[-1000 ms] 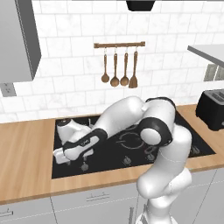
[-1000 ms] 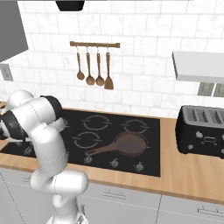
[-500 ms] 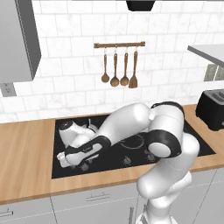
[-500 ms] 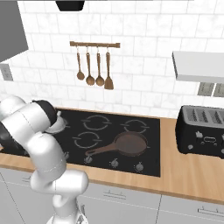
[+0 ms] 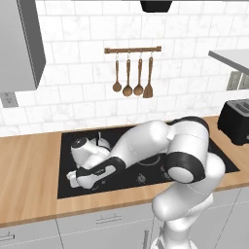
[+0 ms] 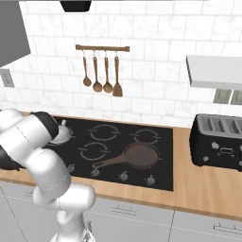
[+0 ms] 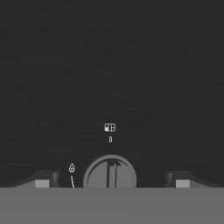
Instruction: Pick the kettle from the counter and place it on a stove burner. Then turn the burner on.
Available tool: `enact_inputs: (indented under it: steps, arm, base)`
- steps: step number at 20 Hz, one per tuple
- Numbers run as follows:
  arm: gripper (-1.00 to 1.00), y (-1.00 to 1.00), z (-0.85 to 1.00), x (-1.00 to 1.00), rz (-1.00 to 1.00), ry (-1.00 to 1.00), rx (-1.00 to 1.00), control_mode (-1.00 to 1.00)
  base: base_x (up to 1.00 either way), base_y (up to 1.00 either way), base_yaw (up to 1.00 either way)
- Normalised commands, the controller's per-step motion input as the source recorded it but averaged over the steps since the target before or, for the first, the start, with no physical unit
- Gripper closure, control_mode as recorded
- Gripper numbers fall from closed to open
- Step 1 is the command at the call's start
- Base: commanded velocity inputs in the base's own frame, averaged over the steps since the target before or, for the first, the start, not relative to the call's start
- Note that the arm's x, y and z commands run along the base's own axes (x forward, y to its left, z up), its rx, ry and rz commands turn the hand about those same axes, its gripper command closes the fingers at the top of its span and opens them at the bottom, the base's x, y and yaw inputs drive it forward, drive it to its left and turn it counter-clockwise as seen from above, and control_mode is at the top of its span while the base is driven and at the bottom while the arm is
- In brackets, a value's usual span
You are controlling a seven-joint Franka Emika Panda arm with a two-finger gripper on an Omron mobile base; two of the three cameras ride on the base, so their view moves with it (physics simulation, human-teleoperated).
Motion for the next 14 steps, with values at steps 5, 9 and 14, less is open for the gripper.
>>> enact_inputs:
  steps: [5,9,14]
  arm:
    - [1.0,0.0,0.0,0.0,0.0,0.0,0.0,-1.0]
    - [1.0,0.0,0.0,-0.01,0.0,-0.01,0.0,-1.0]
    - [1.0,0.05,0.01,-0.26,0.28,-0.04,-0.04,-1.0]
  base:
    - [0.0,0.0,0.0]
    - [0.0,0.0,0.0]
    - [0.0,0.0,0.0]
